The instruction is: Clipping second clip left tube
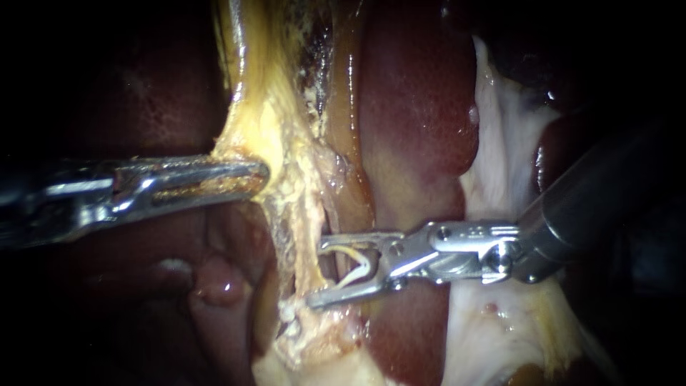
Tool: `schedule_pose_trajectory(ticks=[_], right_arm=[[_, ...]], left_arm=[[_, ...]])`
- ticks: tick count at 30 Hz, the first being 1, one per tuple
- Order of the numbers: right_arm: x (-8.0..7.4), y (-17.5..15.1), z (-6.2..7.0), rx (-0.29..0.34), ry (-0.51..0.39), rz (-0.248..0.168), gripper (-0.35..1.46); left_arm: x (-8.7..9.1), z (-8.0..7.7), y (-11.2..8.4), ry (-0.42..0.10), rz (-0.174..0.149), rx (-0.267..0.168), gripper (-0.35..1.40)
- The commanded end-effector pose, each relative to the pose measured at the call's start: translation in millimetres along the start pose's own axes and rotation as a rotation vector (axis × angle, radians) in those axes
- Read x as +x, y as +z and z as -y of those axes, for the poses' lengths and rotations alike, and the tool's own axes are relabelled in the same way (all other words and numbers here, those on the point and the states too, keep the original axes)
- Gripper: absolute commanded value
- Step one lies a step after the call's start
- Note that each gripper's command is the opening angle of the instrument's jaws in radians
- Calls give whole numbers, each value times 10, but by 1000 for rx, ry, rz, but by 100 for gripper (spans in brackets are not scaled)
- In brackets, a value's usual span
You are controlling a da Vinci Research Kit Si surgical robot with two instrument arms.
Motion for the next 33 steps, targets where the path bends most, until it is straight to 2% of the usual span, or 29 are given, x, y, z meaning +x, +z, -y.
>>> schedule_pose_trajectory(ticks=[1,6,9,14,18,20,22,25,28,33], right_arm=[[1,1,2,14,-1,-8,54],[11,9,14,90,-1,-28,48],[16,18,16,128,8,-45,44],[17,33,12,134,13,-42,41],[12,40,12,140,18,-38,29],[10,39,12,135,30,-38,4],[9,34,11,105,48,-38,-35],[6,27,7,71,74,-21,-35],[2,25,3,66,87,-15,-35],[2,25,3,67,98,-15,-35]], left_arm=[[0,0,0,0,0,0,-35],[1,-1,1,1,0,0,-35],[1,-2,2,1,0,0,-35],[2,-2,4,1,1,-4,-35],[2,-2,4,1,2,-5,-35],[2,-2,4,1,2,-5,-35],[2,-2,4,1,2,-5,-35],[2,-2,4,1,2,-4,-35],[2,-2,4,1,2,-4,-35],[3,-3,4,2,1,-4,-35]])
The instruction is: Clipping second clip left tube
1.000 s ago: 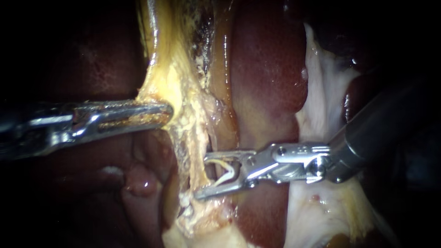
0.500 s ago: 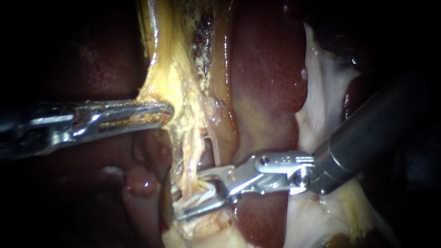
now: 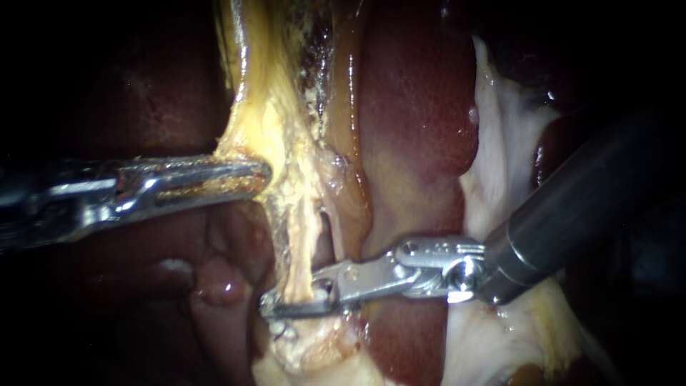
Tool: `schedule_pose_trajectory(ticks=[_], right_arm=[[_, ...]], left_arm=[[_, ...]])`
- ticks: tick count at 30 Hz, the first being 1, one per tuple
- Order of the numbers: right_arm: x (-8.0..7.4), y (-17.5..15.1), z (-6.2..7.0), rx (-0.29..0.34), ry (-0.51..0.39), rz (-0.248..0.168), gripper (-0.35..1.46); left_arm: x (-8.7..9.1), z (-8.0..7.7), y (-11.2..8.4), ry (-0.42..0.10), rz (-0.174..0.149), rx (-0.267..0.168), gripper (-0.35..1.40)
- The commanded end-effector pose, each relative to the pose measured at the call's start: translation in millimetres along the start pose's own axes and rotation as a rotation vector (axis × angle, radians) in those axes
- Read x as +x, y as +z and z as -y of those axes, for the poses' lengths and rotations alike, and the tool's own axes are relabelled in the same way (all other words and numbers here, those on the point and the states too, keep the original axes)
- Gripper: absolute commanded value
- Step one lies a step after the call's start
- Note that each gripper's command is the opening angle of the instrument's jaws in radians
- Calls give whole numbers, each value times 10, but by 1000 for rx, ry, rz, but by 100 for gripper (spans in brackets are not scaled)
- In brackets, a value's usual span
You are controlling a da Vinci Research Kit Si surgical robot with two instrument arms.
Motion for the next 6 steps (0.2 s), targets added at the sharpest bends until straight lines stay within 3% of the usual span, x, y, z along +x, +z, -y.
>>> schedule_pose_trajectory(ticks=[1,6], right_arm=[[0,1,1,2,4,0,-35],[0,0,2,0,4,-1,-35]], left_arm=[[0,-1,0,0,0,1,-35],[0,-3,1,1,0,2,-35]])
